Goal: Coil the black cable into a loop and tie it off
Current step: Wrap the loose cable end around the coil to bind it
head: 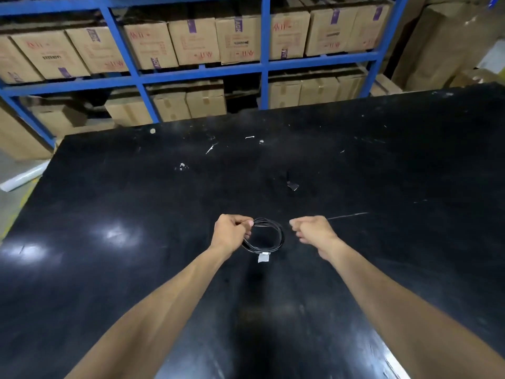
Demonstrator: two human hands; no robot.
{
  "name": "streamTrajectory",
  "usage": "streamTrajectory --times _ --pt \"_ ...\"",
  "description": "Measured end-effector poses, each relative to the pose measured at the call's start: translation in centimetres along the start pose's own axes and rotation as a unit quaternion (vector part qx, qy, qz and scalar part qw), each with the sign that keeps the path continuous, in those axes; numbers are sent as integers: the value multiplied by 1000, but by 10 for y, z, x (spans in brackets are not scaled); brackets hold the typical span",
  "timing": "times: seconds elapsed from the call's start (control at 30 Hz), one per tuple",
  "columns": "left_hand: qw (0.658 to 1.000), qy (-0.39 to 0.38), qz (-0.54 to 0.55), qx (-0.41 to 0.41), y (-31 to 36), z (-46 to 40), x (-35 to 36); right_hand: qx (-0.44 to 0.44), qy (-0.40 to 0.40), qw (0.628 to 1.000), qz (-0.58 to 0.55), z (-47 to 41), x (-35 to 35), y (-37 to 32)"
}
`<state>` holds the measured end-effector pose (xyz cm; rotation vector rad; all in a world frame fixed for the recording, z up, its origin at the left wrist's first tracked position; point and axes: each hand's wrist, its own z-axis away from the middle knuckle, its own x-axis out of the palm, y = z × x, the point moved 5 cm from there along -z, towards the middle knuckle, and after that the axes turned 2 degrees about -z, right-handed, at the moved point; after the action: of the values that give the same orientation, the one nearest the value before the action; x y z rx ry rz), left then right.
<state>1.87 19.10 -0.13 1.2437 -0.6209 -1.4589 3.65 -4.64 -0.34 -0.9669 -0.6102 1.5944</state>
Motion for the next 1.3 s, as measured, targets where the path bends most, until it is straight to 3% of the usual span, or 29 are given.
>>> streamTrajectory --times 0.17,0.27,0.4,0.5,0.63,0.7,0.87,1.0,1.07,1.3 --pt "997 67 -17 -25 2 -31 13 -37 20 978 206 -57 -32 -22" --pt "994 104 -34 -20 15 -54 25 -104 9 927 359 -97 -29 -61" --pt "993 108 -53 -20 26 -91 47 -185 -8 862 473 -160 -9 -98" --pt "993 107 -45 -29 24 -116 62 -252 -26 795 552 -200 10 -108" --pt "992 116 -35 -42 17 -143 75 -318 -77 656 680 -243 34 -102" --pt "992 114 -36 -44 15 -153 79 -315 -98 629 704 -259 38 -95" --pt "992 108 -45 -36 17 -166 85 -263 -52 693 669 -263 14 -81" --pt "991 126 -16 -42 24 -162 84 -184 -2 854 487 -235 -20 -81" --pt "988 144 9 -48 32 -155 80 -155 1 914 376 -210 -28 -87" --pt "982 185 31 20 79 -112 63 -151 14 981 124 -105 -15 -117"
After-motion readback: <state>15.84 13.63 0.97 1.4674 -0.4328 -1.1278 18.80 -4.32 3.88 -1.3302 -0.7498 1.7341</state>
